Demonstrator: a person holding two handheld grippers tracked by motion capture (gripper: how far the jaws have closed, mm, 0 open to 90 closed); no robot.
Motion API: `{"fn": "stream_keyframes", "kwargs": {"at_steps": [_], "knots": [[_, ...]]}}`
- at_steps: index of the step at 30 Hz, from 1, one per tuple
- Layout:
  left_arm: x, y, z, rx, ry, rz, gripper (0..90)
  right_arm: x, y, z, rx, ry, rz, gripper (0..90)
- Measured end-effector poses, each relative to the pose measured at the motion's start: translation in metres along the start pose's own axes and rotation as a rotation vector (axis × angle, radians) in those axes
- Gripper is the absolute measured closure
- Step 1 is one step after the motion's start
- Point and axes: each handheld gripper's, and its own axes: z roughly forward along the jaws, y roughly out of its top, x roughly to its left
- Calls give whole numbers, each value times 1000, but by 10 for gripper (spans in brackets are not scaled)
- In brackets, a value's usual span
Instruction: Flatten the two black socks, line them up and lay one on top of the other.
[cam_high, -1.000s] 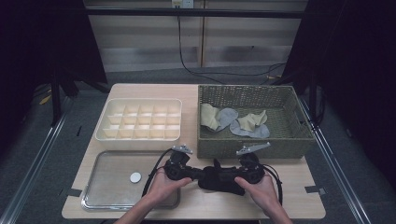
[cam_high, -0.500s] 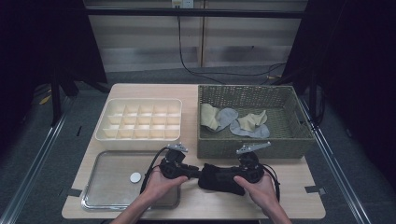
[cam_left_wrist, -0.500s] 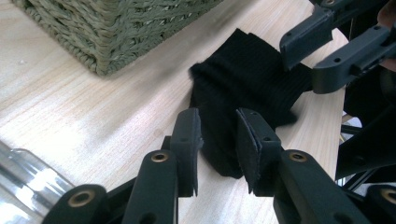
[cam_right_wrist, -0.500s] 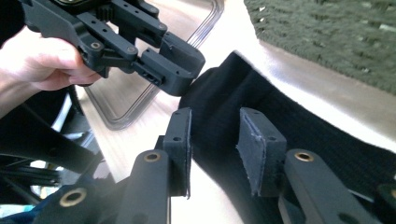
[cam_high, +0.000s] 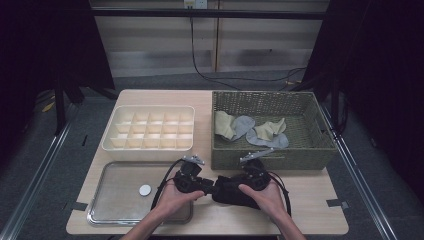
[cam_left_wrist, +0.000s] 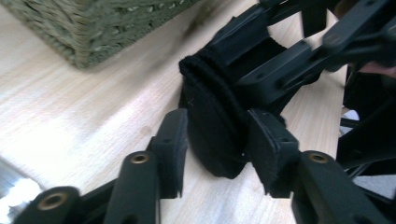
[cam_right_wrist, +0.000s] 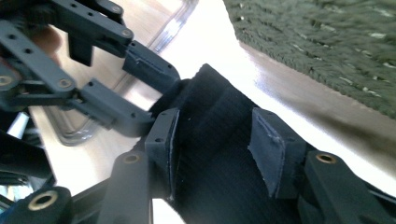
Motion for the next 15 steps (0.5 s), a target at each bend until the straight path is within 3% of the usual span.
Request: {"fn": "stream_keyframes", "kwargs": {"at_steps": [2, 3, 4, 5, 7, 15], "knots": [[-1, -1, 4, 11, 15, 4, 616, 1, -1, 5, 16, -20, -3, 531], [0, -1, 5, 25, 13, 23, 637, 2, -2, 7, 21, -28, -5, 584], [0, -1, 7, 23, 31, 18, 671, 3, -2, 7, 22, -47, -13, 630], [1, -1, 8, 19, 21, 7, 696, 3, -2, 7, 24, -62, -13, 701], [0, -1, 9, 18, 17, 15, 745, 2, -3, 7, 23, -55, -2, 821], [0, -2, 9, 23, 9, 16, 812, 3, -3, 1, -18, -4, -2, 870]]}}
